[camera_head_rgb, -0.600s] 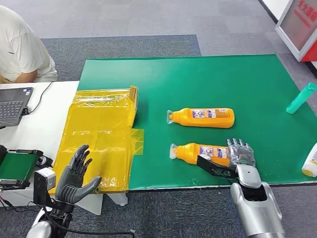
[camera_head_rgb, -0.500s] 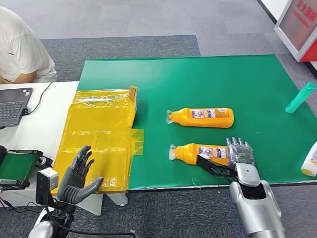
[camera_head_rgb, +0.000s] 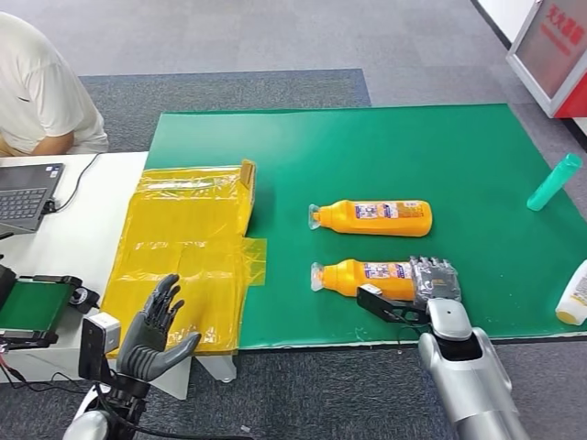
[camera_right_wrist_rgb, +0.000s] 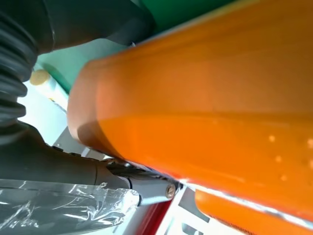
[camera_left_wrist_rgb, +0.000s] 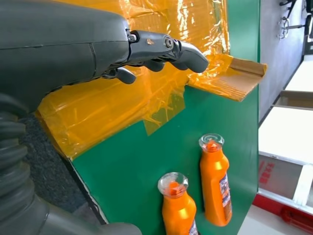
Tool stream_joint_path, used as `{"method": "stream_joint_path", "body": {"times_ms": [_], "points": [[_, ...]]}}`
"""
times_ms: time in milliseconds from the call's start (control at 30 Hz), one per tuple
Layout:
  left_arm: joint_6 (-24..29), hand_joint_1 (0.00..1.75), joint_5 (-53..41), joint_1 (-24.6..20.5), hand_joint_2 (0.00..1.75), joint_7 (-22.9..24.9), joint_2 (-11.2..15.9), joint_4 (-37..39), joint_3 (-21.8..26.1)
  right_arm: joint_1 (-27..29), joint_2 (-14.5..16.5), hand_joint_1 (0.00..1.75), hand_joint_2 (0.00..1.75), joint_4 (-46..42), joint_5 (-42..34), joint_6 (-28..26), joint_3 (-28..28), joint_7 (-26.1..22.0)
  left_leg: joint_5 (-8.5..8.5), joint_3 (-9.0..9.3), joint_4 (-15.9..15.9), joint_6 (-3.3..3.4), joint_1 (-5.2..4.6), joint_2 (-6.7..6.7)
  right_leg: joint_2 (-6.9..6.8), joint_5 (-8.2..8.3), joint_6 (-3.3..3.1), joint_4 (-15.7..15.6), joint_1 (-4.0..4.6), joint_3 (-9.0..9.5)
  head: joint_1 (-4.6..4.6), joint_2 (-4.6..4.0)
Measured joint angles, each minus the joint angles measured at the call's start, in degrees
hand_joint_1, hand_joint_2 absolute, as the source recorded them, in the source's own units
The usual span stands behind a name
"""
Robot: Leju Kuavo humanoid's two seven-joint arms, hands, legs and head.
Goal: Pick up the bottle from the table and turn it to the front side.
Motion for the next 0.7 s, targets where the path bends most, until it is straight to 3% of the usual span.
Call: {"method": "stream_joint_path", "body": {"times_ms": [433,633,700], "points": [[0.0,0.0,0.5,0.1,1.75,0.2,0.2,0.2,0.0,-1.4,0.1,1.75,1.75,2.4,0.0,-2.2,-0.2,-2.6,-0.04,0.0,0.0,0.0,0.0,0.0,0.01,-0.01,0.01,0.0,0.0,-0.01,0.01,0.0],[0.9,0.0,0.9,0.1,1.75,-0.1,0.3,0.2,0.2,1.6,3.7,1.75,1.75,-2.0,-7.7,-3.6,-6.0,-11.9,-0.02,-0.12,0.0,-0.04,0.01,0.0,0.0,-0.01,-0.01,0.0,0.02,-0.13,-0.01,0.01],[0.9,0.0,0.9,0.2,1.75,-0.2,0.3,0.1,0.3,2.9,5.3,1.75,1.75,-4.3,-9.5,-2.8,-7.9,-12.9,0.0,-0.2,0.0,-0.05,0.01,-0.01,-0.01,-0.02,-0.01,0.0,0.03,-0.19,0.0,0.01]]}}
